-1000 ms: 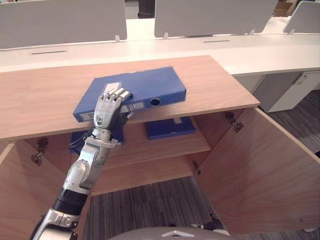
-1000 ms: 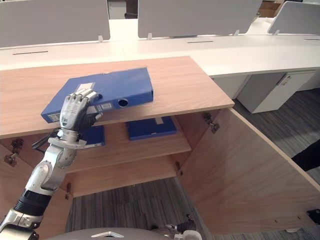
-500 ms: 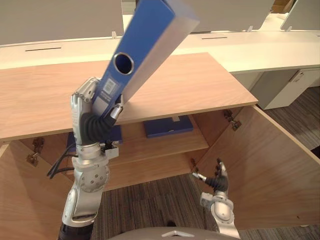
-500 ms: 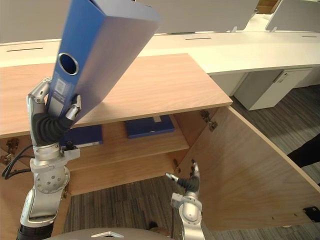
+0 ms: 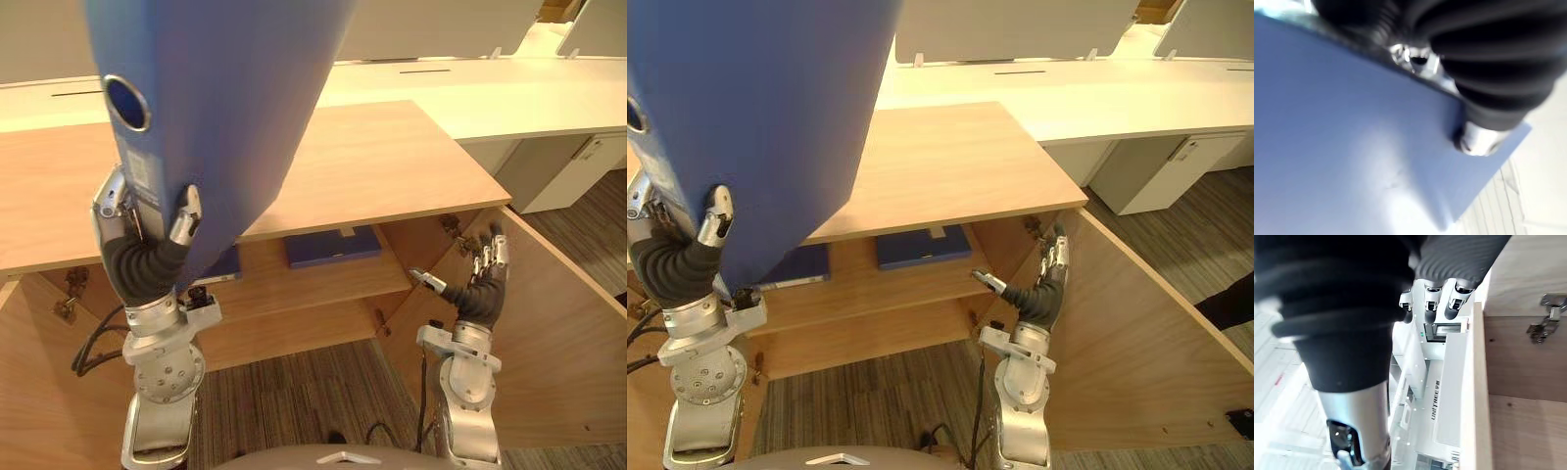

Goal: Walk over to the cabinet, pick up the folder, carry it to the office cabinet, place the folder inside the office cabinet, then close the office cabinet door

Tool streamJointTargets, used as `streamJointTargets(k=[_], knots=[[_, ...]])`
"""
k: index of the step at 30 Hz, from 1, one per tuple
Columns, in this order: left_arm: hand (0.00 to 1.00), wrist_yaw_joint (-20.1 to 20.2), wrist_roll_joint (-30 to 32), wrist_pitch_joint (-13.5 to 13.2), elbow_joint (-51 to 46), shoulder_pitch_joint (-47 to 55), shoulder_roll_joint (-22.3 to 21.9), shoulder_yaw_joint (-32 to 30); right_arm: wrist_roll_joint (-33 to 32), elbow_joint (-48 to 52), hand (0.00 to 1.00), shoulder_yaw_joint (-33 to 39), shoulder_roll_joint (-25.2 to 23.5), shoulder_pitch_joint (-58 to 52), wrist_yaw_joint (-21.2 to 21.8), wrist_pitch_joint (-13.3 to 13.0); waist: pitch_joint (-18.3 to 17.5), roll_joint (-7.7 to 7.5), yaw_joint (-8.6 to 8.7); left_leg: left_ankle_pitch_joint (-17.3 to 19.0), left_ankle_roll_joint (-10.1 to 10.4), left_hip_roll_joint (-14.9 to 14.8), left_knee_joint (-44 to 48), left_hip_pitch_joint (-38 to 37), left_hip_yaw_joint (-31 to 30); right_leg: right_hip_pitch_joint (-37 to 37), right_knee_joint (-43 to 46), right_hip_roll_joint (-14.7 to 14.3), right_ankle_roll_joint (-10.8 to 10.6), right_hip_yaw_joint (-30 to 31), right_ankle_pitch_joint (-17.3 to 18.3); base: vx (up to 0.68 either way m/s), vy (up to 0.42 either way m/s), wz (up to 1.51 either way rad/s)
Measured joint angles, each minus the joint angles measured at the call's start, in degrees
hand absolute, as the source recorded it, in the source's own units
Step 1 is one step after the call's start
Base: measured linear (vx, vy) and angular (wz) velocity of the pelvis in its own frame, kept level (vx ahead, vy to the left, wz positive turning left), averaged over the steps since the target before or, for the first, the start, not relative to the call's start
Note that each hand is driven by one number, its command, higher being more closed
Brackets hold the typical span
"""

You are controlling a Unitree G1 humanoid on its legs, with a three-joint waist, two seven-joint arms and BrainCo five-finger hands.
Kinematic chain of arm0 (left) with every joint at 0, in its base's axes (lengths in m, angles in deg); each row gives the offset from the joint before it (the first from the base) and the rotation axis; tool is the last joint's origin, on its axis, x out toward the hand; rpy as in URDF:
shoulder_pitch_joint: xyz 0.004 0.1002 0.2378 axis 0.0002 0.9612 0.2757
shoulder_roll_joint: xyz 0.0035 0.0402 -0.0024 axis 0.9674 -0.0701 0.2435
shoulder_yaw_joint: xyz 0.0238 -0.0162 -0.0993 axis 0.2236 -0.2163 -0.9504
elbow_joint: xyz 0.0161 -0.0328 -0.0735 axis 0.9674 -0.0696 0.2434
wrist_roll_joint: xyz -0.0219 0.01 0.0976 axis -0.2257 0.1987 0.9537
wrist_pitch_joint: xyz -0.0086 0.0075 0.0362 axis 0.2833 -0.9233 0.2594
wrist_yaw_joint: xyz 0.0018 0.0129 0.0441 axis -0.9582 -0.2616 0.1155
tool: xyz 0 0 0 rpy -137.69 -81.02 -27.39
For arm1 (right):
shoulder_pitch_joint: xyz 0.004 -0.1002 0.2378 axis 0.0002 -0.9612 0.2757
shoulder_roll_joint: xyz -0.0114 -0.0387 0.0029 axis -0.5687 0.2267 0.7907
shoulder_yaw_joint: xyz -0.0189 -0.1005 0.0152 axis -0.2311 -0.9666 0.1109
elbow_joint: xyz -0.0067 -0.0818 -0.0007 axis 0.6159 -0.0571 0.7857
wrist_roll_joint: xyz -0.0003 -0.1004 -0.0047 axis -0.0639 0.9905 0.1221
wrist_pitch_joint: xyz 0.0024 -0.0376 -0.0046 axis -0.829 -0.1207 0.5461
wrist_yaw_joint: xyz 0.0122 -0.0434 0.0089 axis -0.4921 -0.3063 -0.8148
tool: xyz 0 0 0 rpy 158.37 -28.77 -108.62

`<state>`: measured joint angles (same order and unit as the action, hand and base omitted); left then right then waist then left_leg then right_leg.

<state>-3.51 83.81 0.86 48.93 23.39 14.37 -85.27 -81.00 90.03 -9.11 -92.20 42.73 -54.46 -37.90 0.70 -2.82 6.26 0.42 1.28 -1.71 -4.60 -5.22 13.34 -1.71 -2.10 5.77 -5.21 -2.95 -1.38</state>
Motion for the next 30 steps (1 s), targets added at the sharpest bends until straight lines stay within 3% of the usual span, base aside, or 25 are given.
streamJointTargets(k=[7, 15, 23, 30], knots=[[1.00, 3.17, -9.90, -1.86, 0.04, 0.00, -0.13, 1.51, -2.22, 0.10, 0.00, -0.09, 3.19, 6.63, 0.59, -0.44, -0.01, -0.01, -0.34, -0.27, -0.37, 0.05, -0.32, 0.43, -0.88, 0.01, 0.21, 0.08, -0.01, -0.84, 0.01, -0.04, -0.024, 0.07], [1.00, 8.80, -16.77, -3.42, 0.67, -0.06, 0.14, 4.45, -6.23, -0.05, 0.00, -0.01, 6.46, 11.39, 2.95, -0.62, -0.03, 0.01, -0.91, -1.03, -0.43, 0.08, -0.33, 1.89, -2.21, 0.91, 0.51, 0.15, -0.02, -2.04, 0.02, -0.03, -0.026, 0.08], [1.00, 13.98, -18.68, -3.65, 5.10, -0.07, 2.31, 7.48, -9.60, -0.34, 0.00, -0.08, 9.35, 15.72, 6.37, -1.15, -0.16, 0.01, -1.47, -1.76, -0.39, 0.06, -0.36, 2.23, -2.78, 1.18, 1.10, 0.19, -0.02, -2.54, 0.01, -0.04, -0.018, 0.04], [1.00, 16.13, -18.67, -3.65, 6.53, -0.09, 3.43, 9.76, -11.66, -3.79, 0.00, -0.31, 11.25, 16.81, 8.10, -1.17, -0.59, -0.12, -1.42, -2.48, -0.28, 0.04, -0.36, 2.89, -2.94, 1.90, 1.29, 0.18, -0.08, -2.59, -0.25, -0.05, -0.011, 0.01]])
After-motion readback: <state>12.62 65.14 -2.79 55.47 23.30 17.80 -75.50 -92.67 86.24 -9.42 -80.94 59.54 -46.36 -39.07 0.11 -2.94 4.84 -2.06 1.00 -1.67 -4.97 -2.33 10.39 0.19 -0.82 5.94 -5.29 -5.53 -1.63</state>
